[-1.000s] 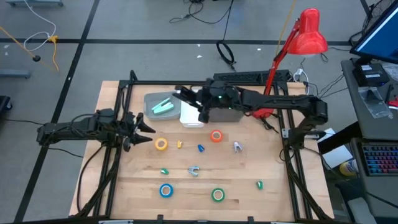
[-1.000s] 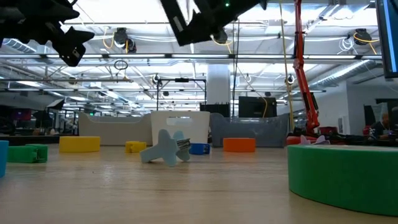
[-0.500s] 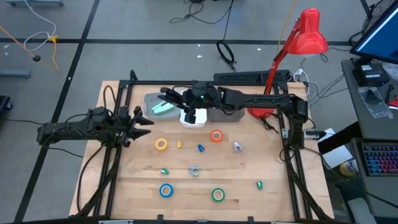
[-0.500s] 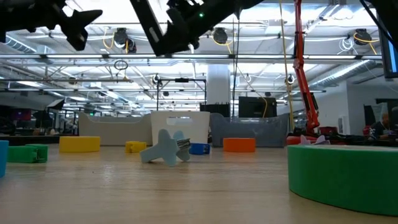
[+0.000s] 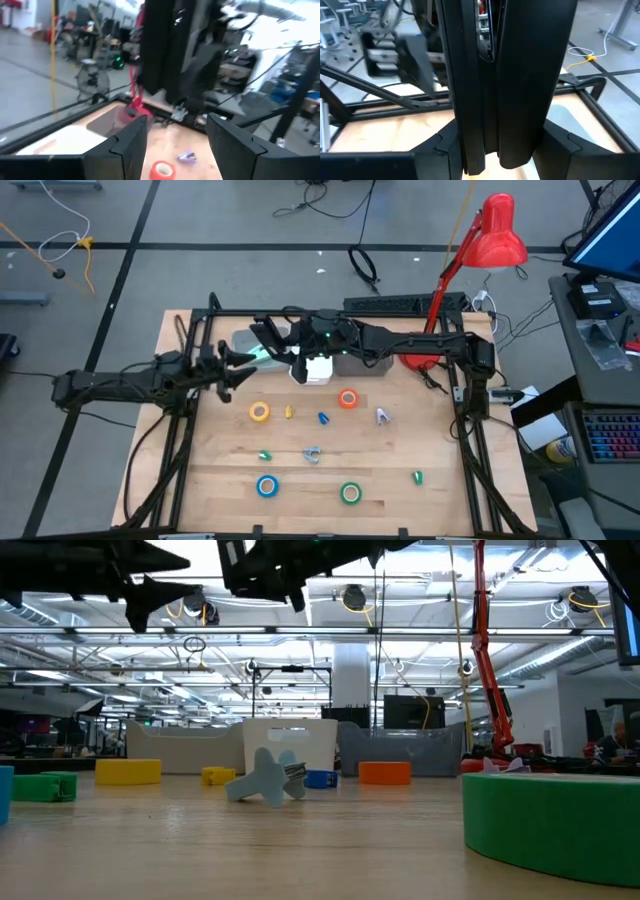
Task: Pick and place Stapler, Stapler remover, tape
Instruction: Put the black stapler into the gray bin
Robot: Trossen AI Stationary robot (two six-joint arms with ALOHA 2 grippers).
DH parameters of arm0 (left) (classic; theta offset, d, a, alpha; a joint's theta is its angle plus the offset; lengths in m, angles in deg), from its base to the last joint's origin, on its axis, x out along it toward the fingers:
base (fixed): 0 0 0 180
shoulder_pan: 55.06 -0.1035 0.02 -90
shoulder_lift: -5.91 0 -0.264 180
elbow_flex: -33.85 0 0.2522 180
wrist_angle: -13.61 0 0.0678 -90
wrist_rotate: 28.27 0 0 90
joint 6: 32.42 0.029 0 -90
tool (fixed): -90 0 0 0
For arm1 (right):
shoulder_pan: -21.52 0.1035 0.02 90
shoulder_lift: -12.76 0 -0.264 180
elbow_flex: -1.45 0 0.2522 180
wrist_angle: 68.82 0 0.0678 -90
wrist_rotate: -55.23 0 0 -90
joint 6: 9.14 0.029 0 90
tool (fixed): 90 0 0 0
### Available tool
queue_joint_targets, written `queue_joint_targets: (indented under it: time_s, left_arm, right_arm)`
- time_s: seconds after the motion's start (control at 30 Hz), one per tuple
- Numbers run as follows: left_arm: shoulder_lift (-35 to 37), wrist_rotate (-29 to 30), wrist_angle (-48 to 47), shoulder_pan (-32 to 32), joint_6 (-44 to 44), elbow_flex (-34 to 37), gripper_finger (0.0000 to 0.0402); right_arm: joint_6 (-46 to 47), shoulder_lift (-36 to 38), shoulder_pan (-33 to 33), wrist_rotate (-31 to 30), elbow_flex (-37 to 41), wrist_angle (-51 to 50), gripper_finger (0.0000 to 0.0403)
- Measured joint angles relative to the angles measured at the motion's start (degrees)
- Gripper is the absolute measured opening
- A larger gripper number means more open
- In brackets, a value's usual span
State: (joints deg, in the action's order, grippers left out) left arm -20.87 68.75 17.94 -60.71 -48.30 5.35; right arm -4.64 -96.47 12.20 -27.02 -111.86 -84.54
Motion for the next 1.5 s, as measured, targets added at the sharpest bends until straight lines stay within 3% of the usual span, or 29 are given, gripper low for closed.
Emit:
queue_joint_targets:
  time_s: [0.37,0.63,1.0,1.5]
  left_arm:
    - [-12.42,2.02,7.49,-0.04,-7.37,0.04,0.0207]
    - [-13.01,-2.47,7.55,-0.04,-4.01,0.04,0.0207]
    - [-13.01,-2.52,8.61,-0.04,-2.82,0.07,0.0207]
    - [-15.06,-0.57,9.18,0.04,-0.76,0.09,0.0207]
  right_arm:
    - [4.53,0.00,0.79,1.44,1.88,-1.97,0.0166]
    - [6.83,0.00,1.12,2.95,2.48,-4.87,0.0166]
    - [9.37,-4.21,1.16,4.82,2.49,-2.31,0.0166]
    - [11.12,-4.28,1.80,6.89,2.49,0.46,0.0166]
